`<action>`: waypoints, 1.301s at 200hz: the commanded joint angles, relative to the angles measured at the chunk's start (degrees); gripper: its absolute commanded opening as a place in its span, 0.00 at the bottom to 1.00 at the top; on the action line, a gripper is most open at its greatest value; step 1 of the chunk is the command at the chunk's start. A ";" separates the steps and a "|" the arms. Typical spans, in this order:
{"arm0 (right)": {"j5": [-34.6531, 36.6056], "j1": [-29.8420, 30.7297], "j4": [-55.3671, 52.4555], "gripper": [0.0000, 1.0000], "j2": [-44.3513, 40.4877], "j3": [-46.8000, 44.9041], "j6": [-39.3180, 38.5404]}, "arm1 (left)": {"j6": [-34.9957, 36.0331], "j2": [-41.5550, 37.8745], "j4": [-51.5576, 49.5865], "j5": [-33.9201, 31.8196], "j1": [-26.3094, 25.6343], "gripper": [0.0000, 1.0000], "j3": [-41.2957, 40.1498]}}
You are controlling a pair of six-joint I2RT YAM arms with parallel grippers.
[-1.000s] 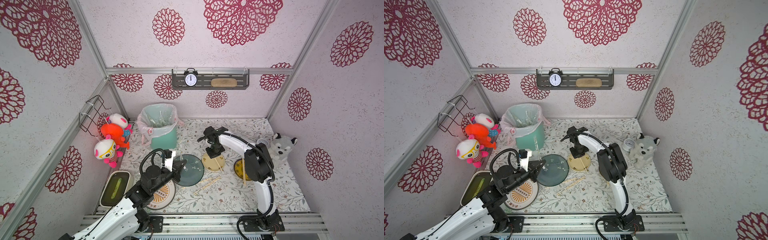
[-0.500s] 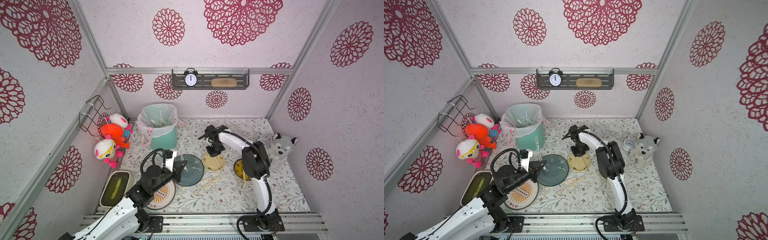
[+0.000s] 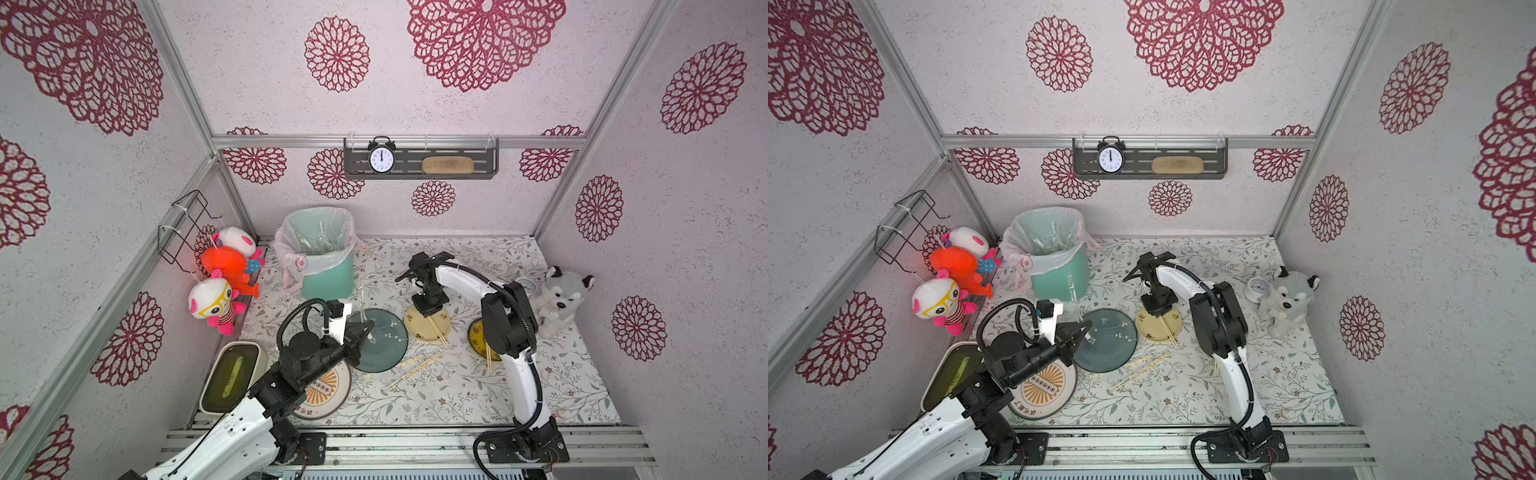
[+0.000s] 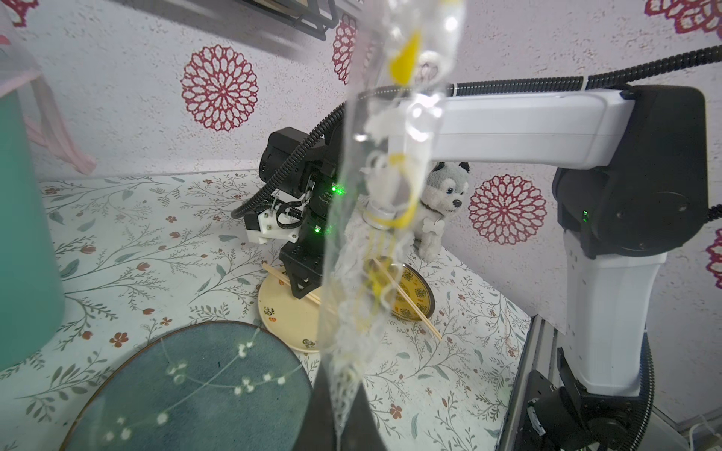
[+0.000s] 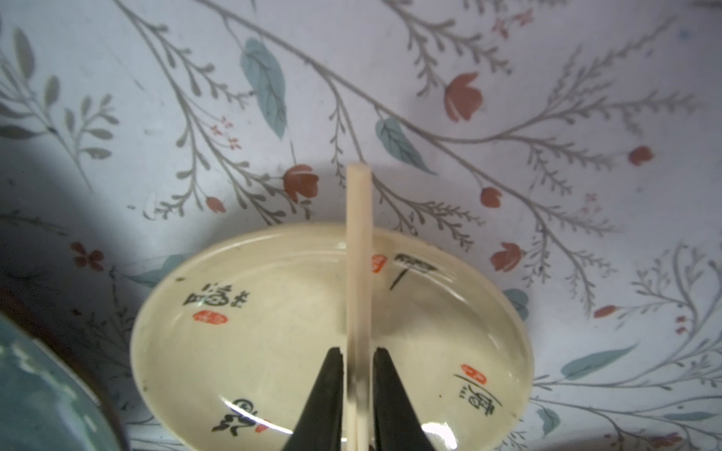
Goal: Remove the packaging of disposable chopsticks
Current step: Place the disposable chopsticks on the plate, then place the packet bag in the trash bin.
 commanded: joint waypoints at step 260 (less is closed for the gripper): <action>-8.04 0.95 38.03 0.53 -55.34 -38.78 6.72 | 5.12 66.88 -75.58 -17.96 30.53 0.00 99.77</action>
